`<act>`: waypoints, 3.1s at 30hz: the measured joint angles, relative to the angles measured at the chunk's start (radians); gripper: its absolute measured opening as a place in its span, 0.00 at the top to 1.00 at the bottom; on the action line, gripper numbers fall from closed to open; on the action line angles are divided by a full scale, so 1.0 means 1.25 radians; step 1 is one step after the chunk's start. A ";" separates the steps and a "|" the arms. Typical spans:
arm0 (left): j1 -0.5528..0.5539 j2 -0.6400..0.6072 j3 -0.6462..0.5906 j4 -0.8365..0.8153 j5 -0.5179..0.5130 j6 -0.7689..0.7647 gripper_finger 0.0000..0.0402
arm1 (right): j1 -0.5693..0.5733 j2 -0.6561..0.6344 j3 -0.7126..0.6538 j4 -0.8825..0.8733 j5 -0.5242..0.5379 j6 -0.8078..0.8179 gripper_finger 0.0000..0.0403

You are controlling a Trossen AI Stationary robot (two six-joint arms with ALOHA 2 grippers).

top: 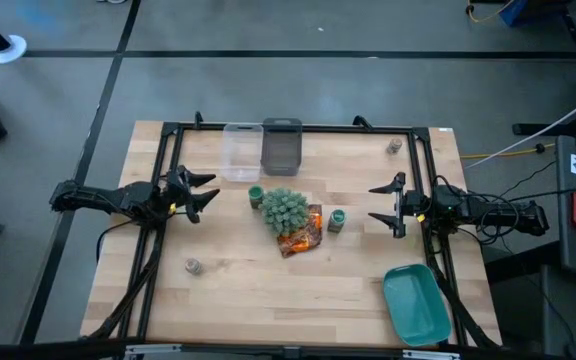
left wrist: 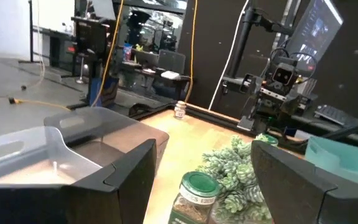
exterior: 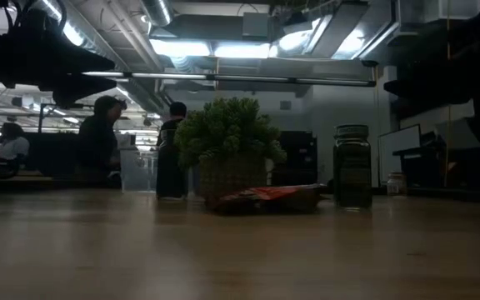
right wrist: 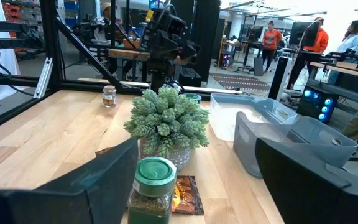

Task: Sort spices by type
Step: Put the left green bottled seasoning into the transparent bin

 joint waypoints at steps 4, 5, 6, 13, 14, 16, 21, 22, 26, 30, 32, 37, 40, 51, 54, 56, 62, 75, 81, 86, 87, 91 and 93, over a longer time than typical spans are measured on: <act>0.000 0.000 0.000 0.020 0.000 -0.001 0.39 | 0.000 0.000 0.000 0.000 0.000 0.007 0.20; 0.000 0.000 0.000 0.019 0.001 0.000 0.39 | 0.000 0.000 0.000 0.000 0.000 0.010 0.20; 0.000 0.002 0.000 0.018 0.007 -0.001 0.39 | 0.000 0.000 0.000 0.000 0.000 0.018 0.20; -0.014 0.020 0.000 0.071 0.176 -0.032 0.39 | 0.000 0.000 0.000 0.000 0.000 0.031 0.20; -0.020 0.020 0.003 0.073 0.202 -0.051 0.39 | 0.000 0.000 0.000 0.000 0.000 0.031 0.20; -0.036 0.021 0.017 0.070 0.242 -0.094 0.39 | 0.000 0.000 0.000 0.000 0.000 0.031 0.20; -0.081 0.024 0.051 0.070 0.262 -0.207 0.39 | 0.000 0.000 0.000 0.000 0.000 0.031 0.20; -0.088 0.029 0.058 0.070 0.262 -0.221 0.39 | 0.000 0.000 0.000 0.000 0.000 0.031 0.20; -0.108 0.069 0.086 0.073 0.252 -0.265 0.39 | 0.000 0.000 0.000 0.000 0.000 0.031 0.20; -0.119 0.140 0.123 0.060 0.250 -0.286 0.39 | 0.000 0.000 0.000 0.000 0.000 0.031 0.20; -0.124 0.183 0.152 0.031 0.250 -0.301 0.39 | 0.000 0.000 0.000 0.001 0.000 0.031 0.20; -0.137 0.308 0.272 -0.113 0.249 -0.380 0.39 | 0.000 0.000 0.000 0.000 0.000 0.031 0.20; -0.139 0.393 0.354 -0.207 0.247 -0.385 0.39 | 0.000 0.000 0.000 0.001 0.000 0.031 0.20; -0.137 0.658 0.498 -0.412 0.163 -0.274 0.39 | 0.000 0.000 0.000 0.000 0.000 0.030 0.20; -0.137 0.714 0.498 -0.433 0.078 -0.224 0.39 | 0.000 0.000 0.000 0.000 0.000 0.031 0.20; -0.136 0.750 0.498 -0.443 0.035 -0.196 0.39 | 0.000 0.000 0.000 0.000 0.000 0.030 0.20; -0.100 0.843 0.498 -0.442 0.005 -0.132 0.39 | 0.000 0.000 0.000 0.000 0.000 0.030 0.20; 0.091 0.920 0.498 -0.376 0.104 -0.158 0.39 | 0.000 0.000 0.000 0.000 0.000 0.030 0.20; 0.157 0.921 0.498 -0.310 0.165 -0.080 0.39 | 0.000 0.000 0.000 0.000 0.000 0.030 0.20; 0.195 0.921 0.498 -0.299 0.253 -0.062 0.39 | 0.000 0.000 0.000 0.000 0.000 0.030 0.20; 0.200 0.921 0.498 -0.298 0.253 -0.062 0.39 | 0.000 0.000 0.000 0.000 0.000 0.030 0.20; 0.213 0.926 0.498 -0.296 0.267 -0.060 0.39 | 0.000 0.000 0.000 0.000 0.000 0.030 0.20; 0.216 0.937 0.498 -0.292 0.289 -0.041 0.39 | 0.000 0.000 0.000 0.000 0.000 0.030 0.20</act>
